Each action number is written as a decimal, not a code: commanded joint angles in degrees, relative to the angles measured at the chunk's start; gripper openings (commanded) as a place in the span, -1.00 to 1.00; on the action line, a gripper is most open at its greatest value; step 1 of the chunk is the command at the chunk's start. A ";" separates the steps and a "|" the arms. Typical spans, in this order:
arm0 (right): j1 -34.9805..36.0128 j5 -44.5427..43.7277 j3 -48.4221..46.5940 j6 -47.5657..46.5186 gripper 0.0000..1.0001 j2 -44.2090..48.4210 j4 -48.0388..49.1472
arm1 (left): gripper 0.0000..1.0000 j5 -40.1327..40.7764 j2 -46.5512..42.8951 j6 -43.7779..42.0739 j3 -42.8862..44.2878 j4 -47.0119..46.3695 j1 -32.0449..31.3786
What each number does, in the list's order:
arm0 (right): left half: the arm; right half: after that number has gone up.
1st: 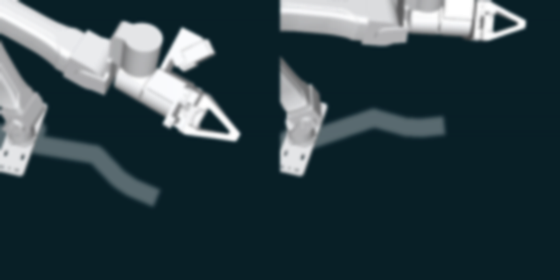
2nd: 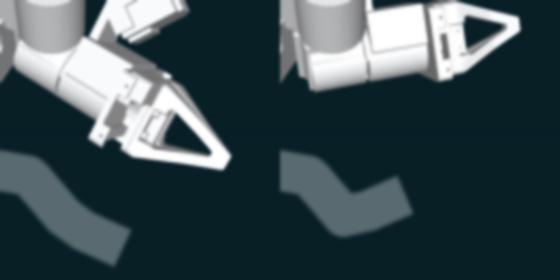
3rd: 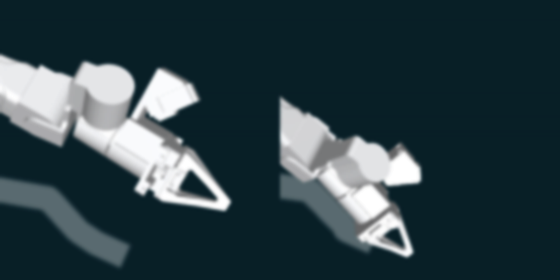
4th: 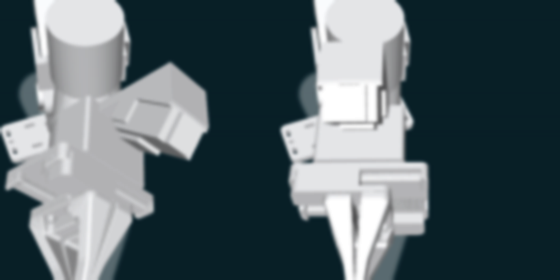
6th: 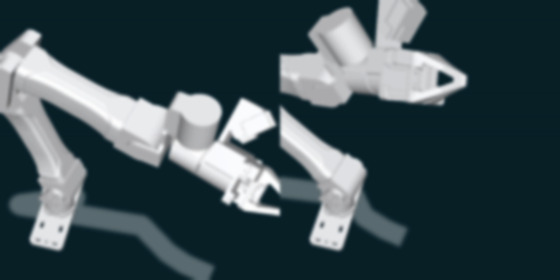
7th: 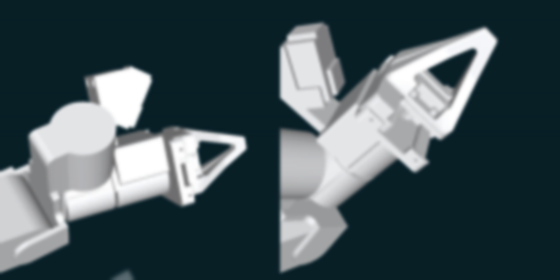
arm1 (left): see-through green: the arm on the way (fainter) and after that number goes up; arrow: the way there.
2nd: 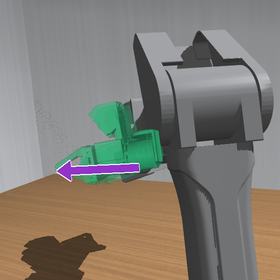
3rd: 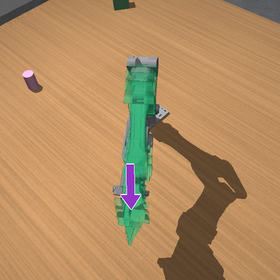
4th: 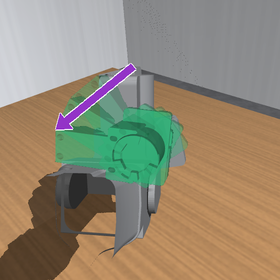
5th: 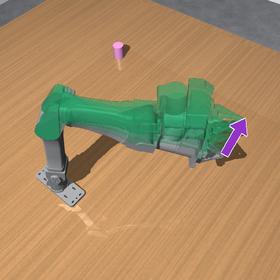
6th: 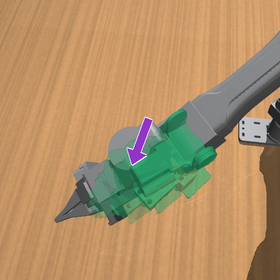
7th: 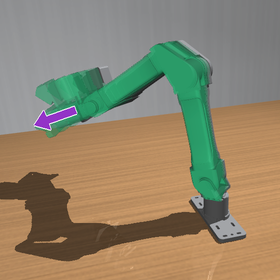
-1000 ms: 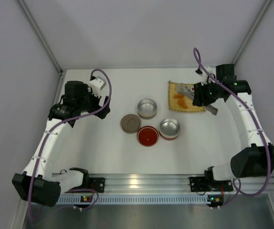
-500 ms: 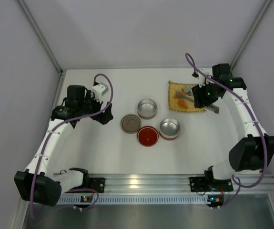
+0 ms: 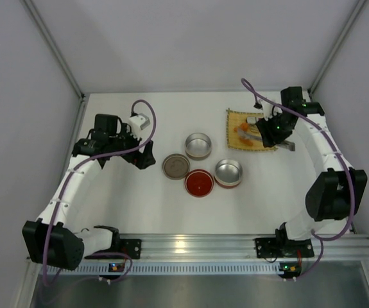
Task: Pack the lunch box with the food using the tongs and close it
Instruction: Pick up the fake food from the plate.
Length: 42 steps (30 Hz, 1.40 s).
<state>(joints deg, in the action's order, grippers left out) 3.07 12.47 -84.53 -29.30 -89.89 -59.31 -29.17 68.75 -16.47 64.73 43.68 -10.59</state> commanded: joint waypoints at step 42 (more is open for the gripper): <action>-1.14 -0.43 2.09 -6.65 -0.32 -8.11 7.37 | 0.96 -3.44 3.93 0.82 0.84 -2.55 0.22</action>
<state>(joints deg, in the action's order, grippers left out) 2.48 10.76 -82.46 -34.76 -98.15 -54.70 -30.68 72.34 -16.36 64.75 43.48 -10.59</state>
